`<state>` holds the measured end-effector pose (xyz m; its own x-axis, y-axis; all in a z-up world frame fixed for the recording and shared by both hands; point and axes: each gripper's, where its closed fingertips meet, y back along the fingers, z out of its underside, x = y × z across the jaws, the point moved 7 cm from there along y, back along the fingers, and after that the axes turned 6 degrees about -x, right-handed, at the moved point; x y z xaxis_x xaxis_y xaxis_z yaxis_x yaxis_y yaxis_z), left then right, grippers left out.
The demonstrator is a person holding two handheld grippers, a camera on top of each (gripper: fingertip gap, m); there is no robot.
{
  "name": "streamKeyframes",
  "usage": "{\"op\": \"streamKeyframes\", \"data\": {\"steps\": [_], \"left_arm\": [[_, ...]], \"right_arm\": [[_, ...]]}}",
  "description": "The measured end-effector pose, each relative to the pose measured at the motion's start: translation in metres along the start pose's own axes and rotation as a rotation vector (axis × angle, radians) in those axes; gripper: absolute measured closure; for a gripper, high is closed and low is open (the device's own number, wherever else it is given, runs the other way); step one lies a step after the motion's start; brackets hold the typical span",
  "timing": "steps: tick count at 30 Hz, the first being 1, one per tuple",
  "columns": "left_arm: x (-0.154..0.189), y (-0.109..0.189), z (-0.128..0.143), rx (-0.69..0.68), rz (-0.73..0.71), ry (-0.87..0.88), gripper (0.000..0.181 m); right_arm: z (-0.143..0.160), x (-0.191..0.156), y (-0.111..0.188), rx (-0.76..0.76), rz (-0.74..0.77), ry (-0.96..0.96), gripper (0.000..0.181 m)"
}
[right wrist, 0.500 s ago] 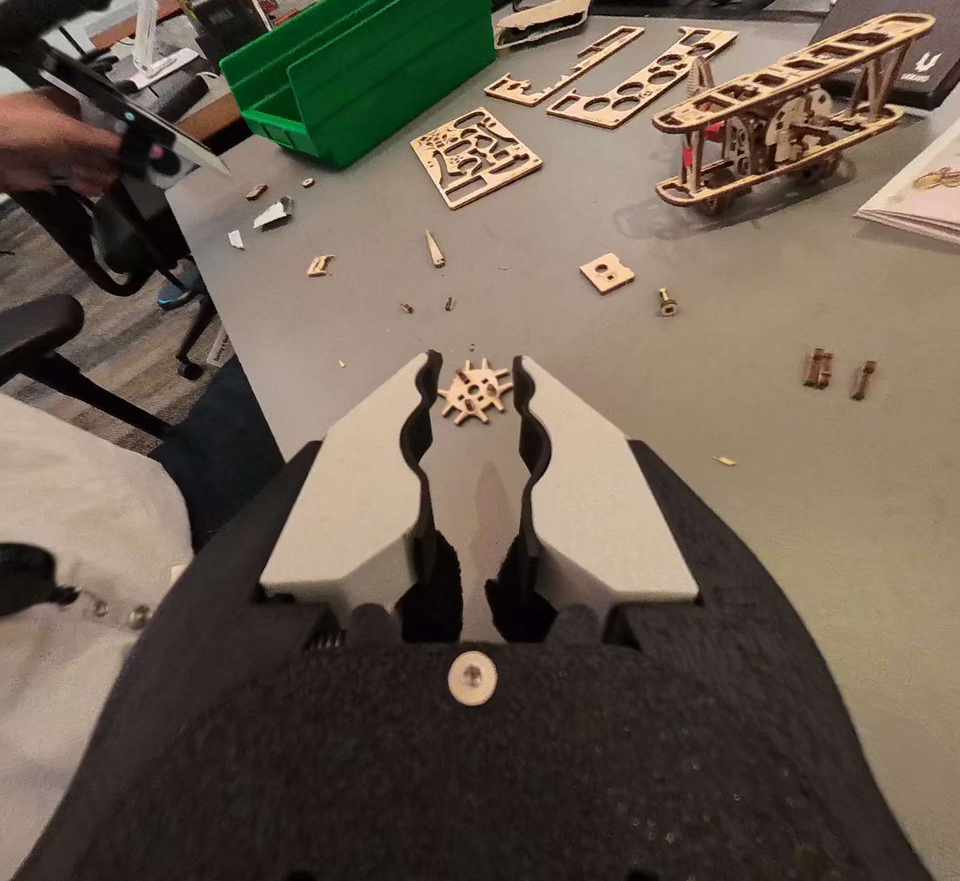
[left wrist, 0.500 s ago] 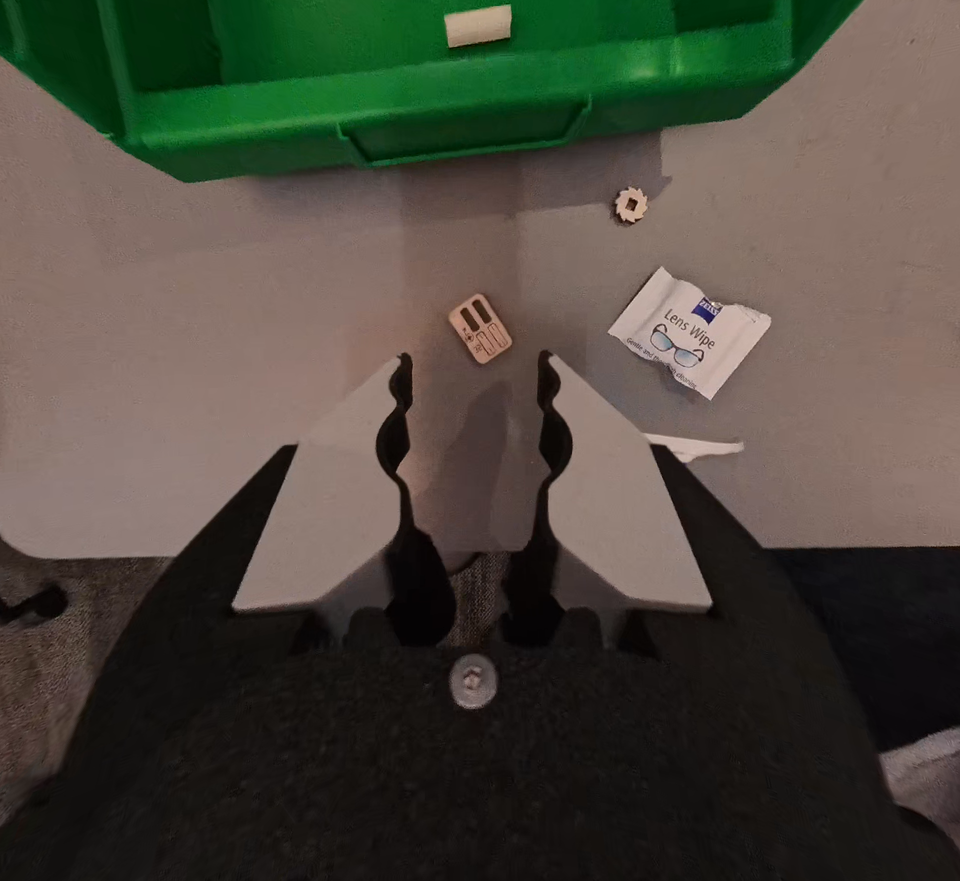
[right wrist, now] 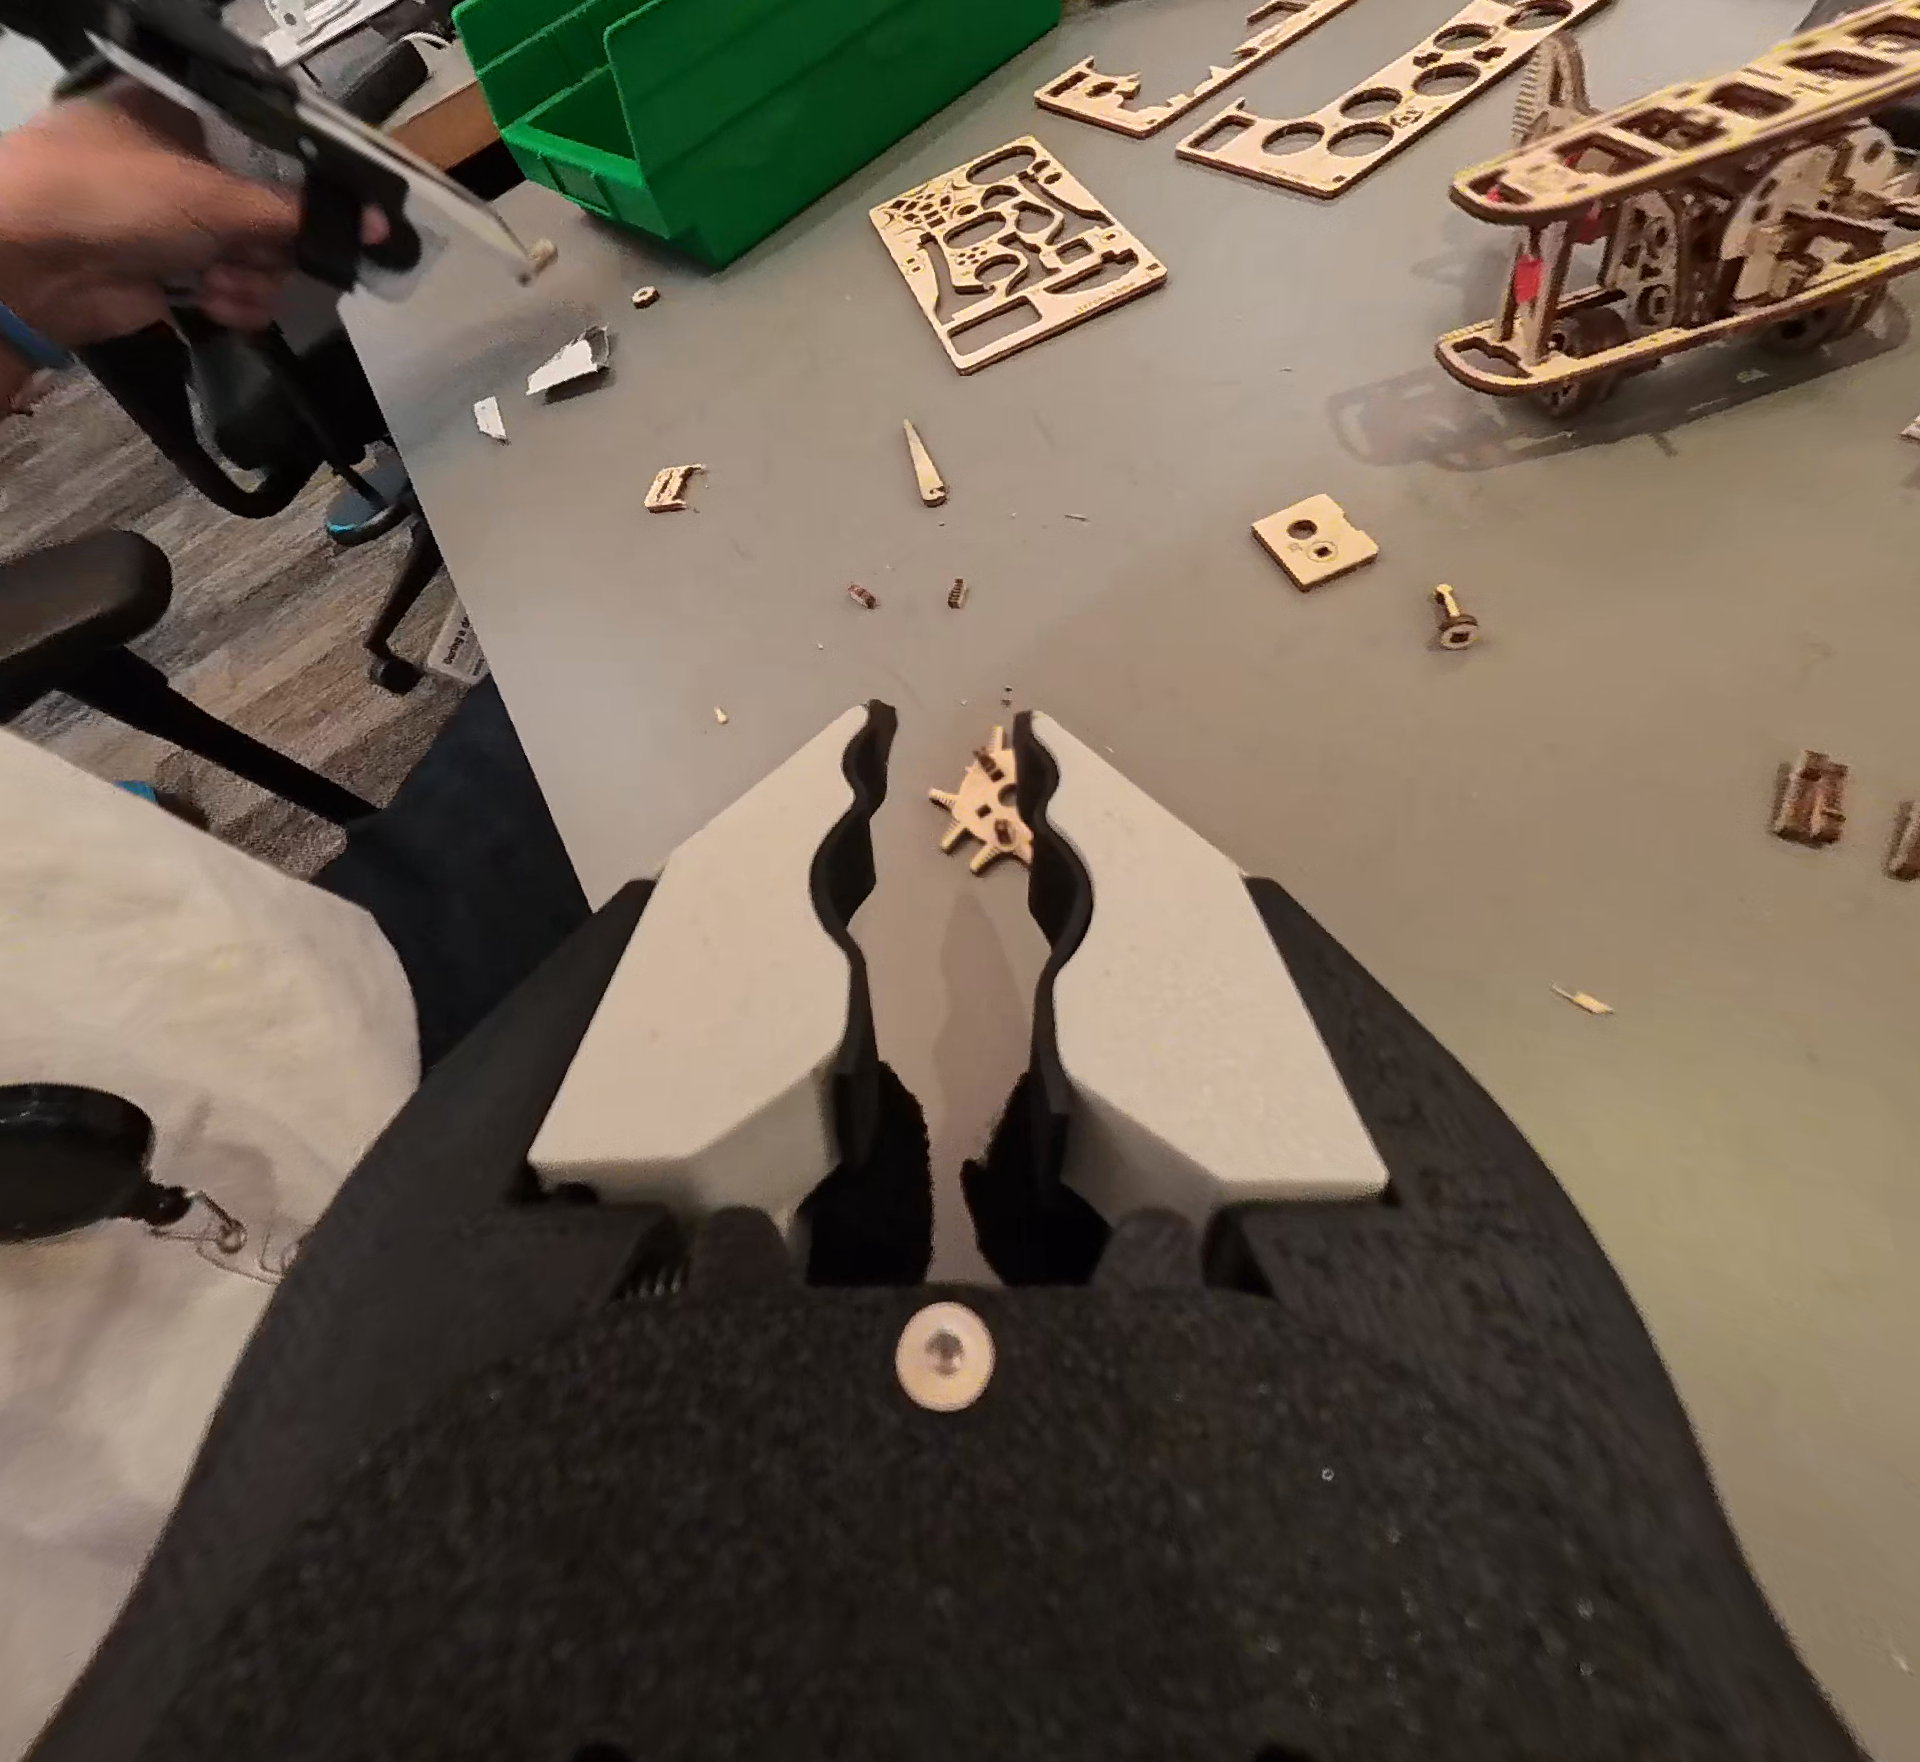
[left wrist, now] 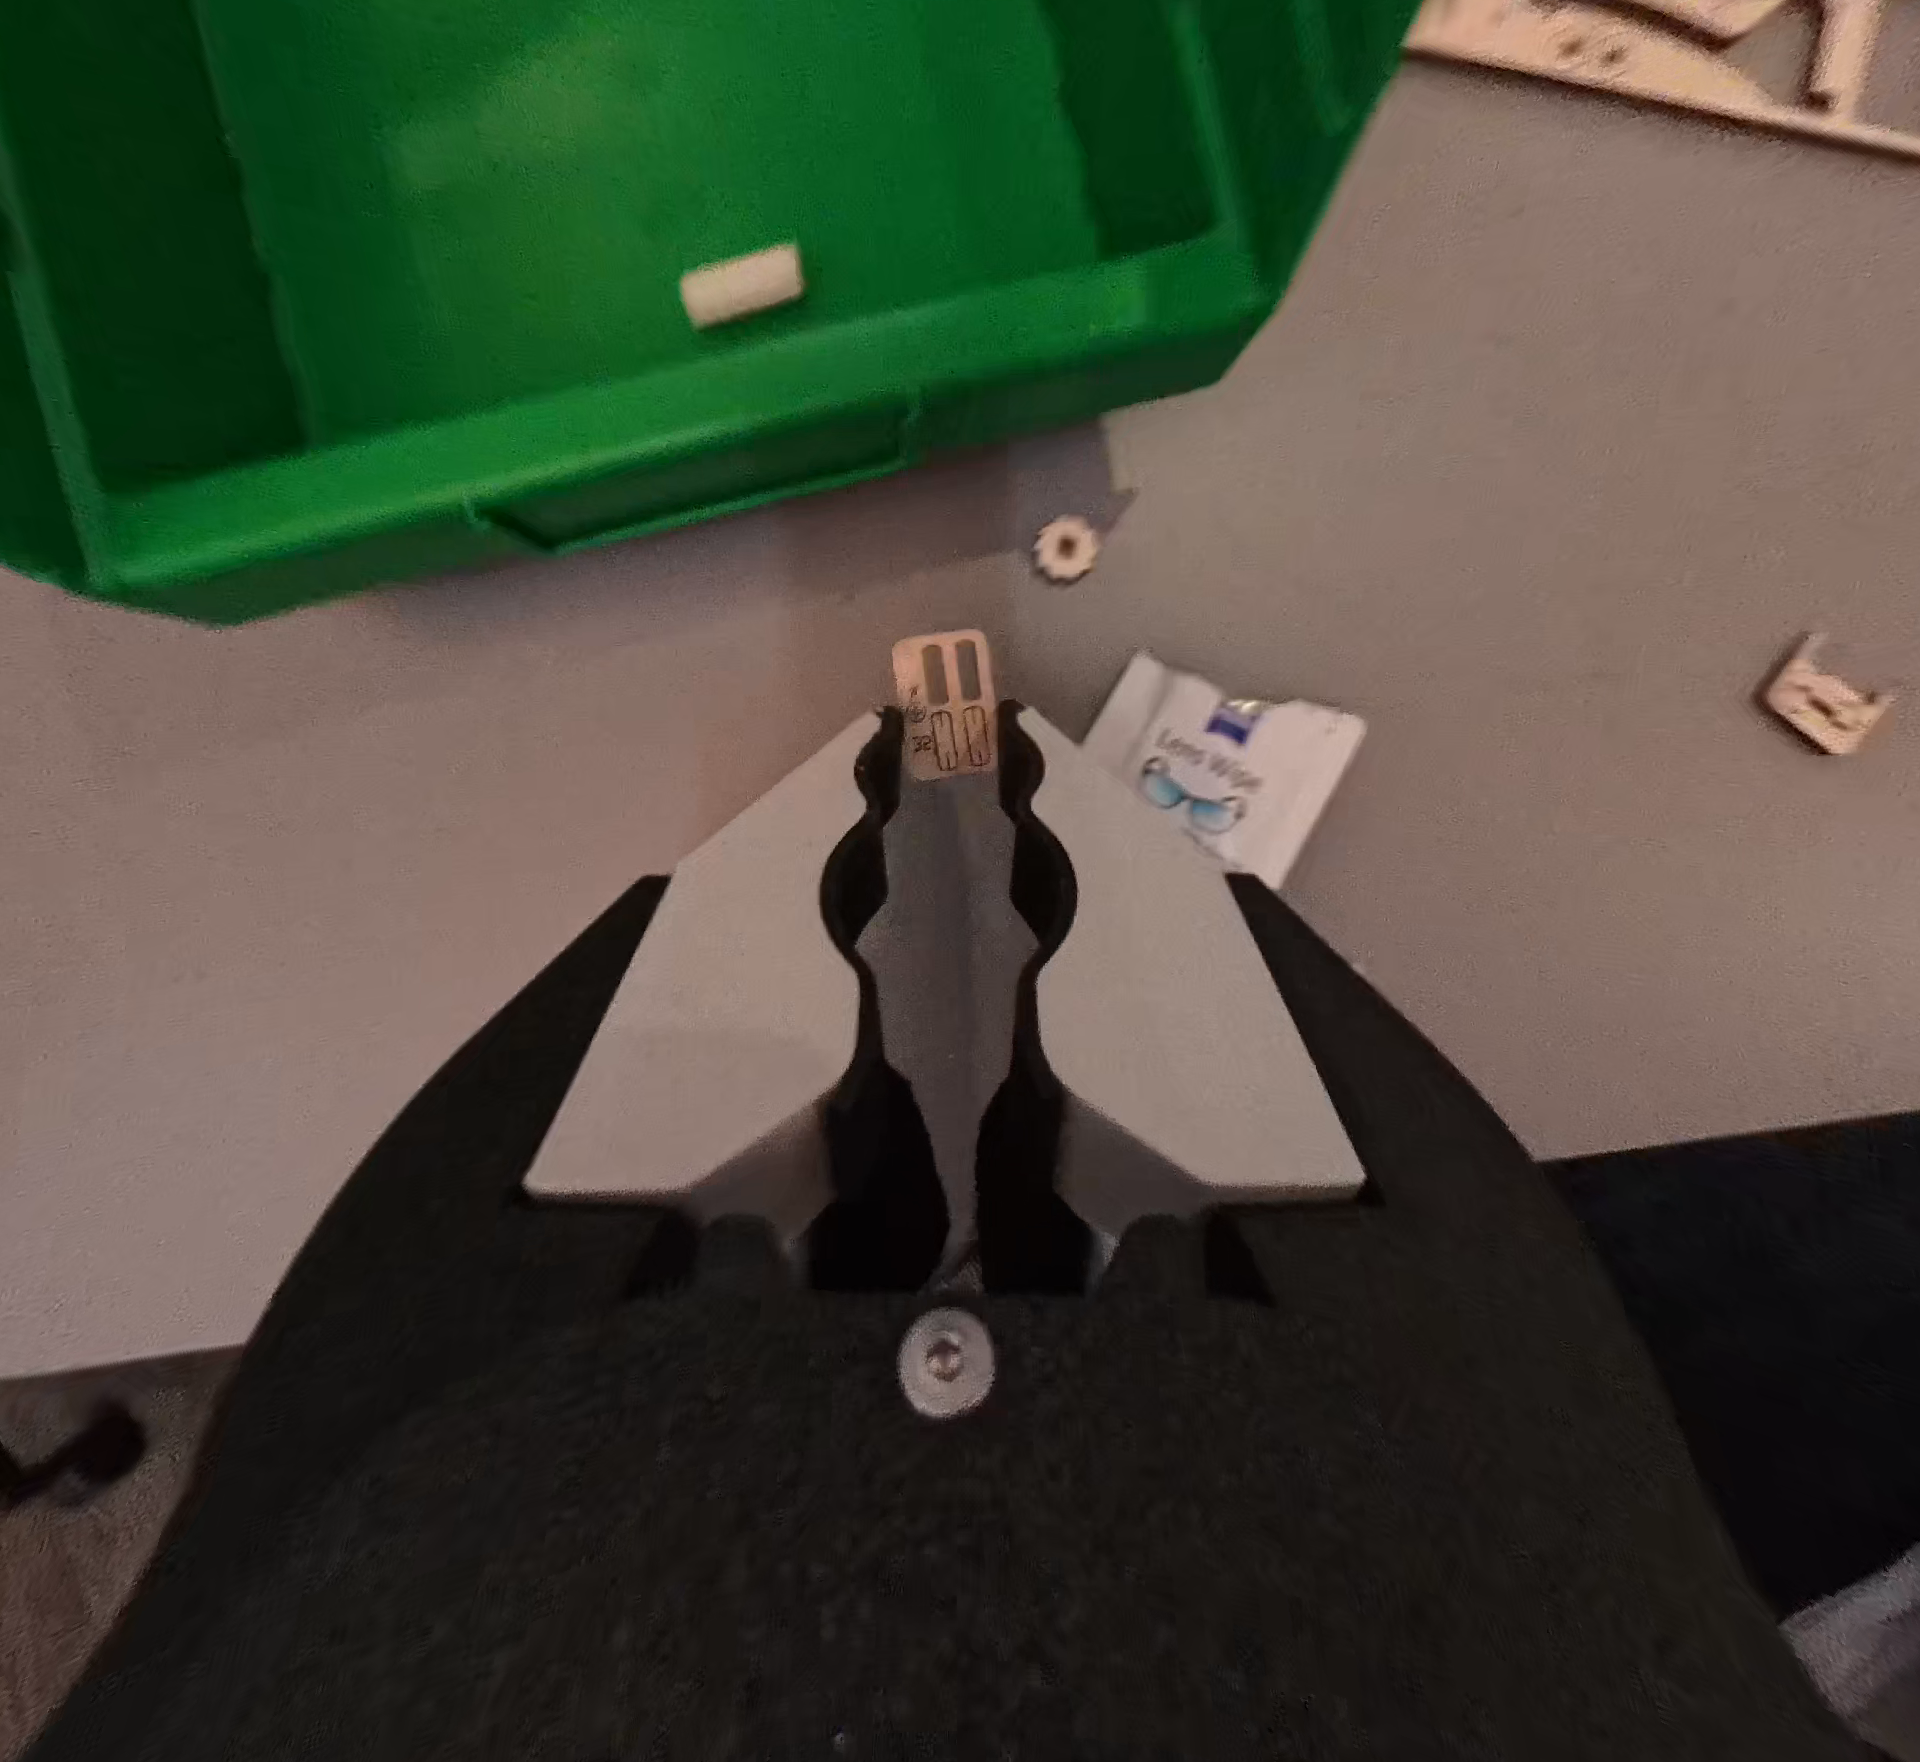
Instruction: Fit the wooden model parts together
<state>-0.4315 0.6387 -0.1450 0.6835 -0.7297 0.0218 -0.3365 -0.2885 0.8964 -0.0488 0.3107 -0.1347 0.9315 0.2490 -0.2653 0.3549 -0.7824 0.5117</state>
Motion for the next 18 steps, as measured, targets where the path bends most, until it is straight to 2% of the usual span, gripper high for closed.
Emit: {"op": "streamKeyframes", "data": {"steps": [1, 4, 7, 10, 13, 15, 16, 18], "left_arm": [[0.012, 0.010, -0.008, 0.044, 0.006, -0.050, 0.166], [0.073, 0.026, -0.028, 0.159, 0.146, -0.203, 0.166], [0.114, 0.006, -0.032, 0.098, 0.132, -0.322, 0.166], [0.123, -0.019, -0.033, 0.032, 0.126, -0.295, 0.165], [0.123, -0.031, -0.029, -0.004, 0.133, -0.291, 0.165], [0.122, -0.035, -0.024, -0.021, 0.091, -0.330, 0.162], [0.123, -0.034, -0.023, -0.016, 0.087, -0.330, 0.152], [0.128, -0.023, -0.020, 0.025, 0.129, -0.321, 0.147]], "right_arm": [[-0.001, -0.001, -0.002, -0.004, -0.004, 0.007, 0.159], [-0.010, -0.006, -0.011, -0.004, -0.026, 0.039, 0.160], [-0.023, -0.015, -0.027, -0.006, -0.080, 0.087, 0.155], [-0.030, -0.030, -0.045, -0.030, -0.115, 0.163, 0.152], [-0.033, -0.057, -0.076, -0.113, -0.125, 0.300, 0.151], [-0.034, -0.078, -0.103, -0.146, -0.143, 0.376, 0.151], [-0.034, -0.088, -0.117, -0.171, -0.158, 0.393, 0.151], [-0.036, -0.101, -0.144, -0.221, -0.185, 0.380, 0.151]]}}
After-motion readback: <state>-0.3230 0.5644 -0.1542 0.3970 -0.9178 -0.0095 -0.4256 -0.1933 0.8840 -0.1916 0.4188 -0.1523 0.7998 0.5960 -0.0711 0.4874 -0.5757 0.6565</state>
